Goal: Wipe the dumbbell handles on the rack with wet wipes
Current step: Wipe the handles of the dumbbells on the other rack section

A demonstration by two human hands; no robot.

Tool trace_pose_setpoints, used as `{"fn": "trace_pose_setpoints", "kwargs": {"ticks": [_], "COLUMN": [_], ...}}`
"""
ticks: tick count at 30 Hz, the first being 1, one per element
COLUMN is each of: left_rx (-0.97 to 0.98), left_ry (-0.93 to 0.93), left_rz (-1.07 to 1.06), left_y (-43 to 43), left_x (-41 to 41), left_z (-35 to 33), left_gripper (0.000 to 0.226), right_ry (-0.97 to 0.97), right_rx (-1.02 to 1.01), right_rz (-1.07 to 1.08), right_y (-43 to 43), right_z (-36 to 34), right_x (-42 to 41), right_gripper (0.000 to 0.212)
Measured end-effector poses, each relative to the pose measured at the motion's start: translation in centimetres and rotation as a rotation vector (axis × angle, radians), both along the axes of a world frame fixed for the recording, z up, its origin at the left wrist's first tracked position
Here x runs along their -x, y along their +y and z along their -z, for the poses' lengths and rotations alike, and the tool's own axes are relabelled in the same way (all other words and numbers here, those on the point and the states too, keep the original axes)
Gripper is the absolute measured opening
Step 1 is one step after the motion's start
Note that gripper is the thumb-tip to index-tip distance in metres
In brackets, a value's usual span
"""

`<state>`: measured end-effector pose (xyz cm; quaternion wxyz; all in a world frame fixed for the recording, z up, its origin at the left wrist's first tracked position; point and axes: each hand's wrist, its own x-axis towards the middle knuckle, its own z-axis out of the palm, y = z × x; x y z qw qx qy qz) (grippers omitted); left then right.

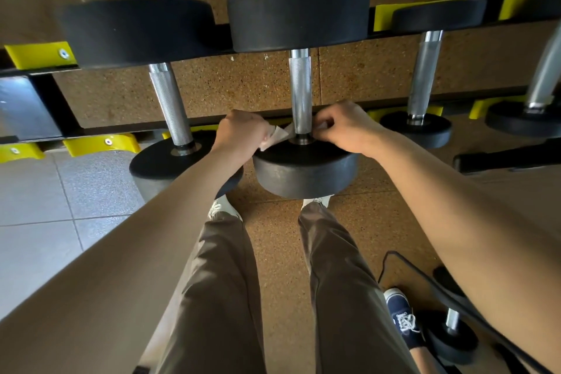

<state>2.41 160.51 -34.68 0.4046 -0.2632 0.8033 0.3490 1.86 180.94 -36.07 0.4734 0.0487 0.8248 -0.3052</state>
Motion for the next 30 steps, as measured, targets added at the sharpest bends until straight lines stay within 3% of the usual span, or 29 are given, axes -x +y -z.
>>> {"fn": "trace_pose_setpoints", "kwargs": {"ticks": [3, 6, 9, 17, 21, 23, 26, 28, 30], "left_rx": [0.033, -0.118, -0.126, -0.306, -0.556, -0.575, -0.666, -0.794, -0.826], "left_ry": [0.044, 0.082, 0.102, 0.124, 0.184, 0.181, 0.135, 0.033, -0.005], "left_rz": [0.157, 0.106, 0.149, -0.107, 0.077, 0.103, -0.100, -0.361, -0.509], "left_y": [-0.5, 0.6, 2.0, 0.3, -0.3, -0.3, -0.3, -0.7, -1.6], "left_x": [-0.1, -0.9, -1.5, -1.6, -1.4, -1.3, -1.3, -1.4, -1.6], "left_z": [-0.2, -0.3, -0.3, -3.1, -5.5, -6.7, -8.3, -8.8, -9.0], "left_gripper": [0.023, 0.015, 0.011, 0.030, 0.023, 0.021, 0.020, 0.011, 0.018], "right_ry": [0.022, 0.032, 0.041, 0.097, 0.089, 0.193, 0.268, 0.150, 0.051], "right_rx": [-0.056, -0.114, -0.147, 0.003, 0.038, 0.030, 0.184, 0.364, 0.488], "right_rz": [-0.019, -0.029, -0.007, 0.032, 0.116, 0.193, 0.300, 0.300, 0.365], "right_y": [-0.2, 1.4, 3.0, 0.2, 0.2, 0.4, -0.5, -2.1, -3.9], "right_z": [-0.1, -1.3, -1.9, -1.0, -1.4, -2.2, -4.5, -6.2, -7.0], "right_x": [0.0, 0.2, 0.4, -0.9, -1.7, -1.9, -2.4, -2.8, -3.0], "right_gripper": [0.018, 0.017, 0.014, 0.019, 0.033, 0.031, 0.035, 0.049, 0.041]}}
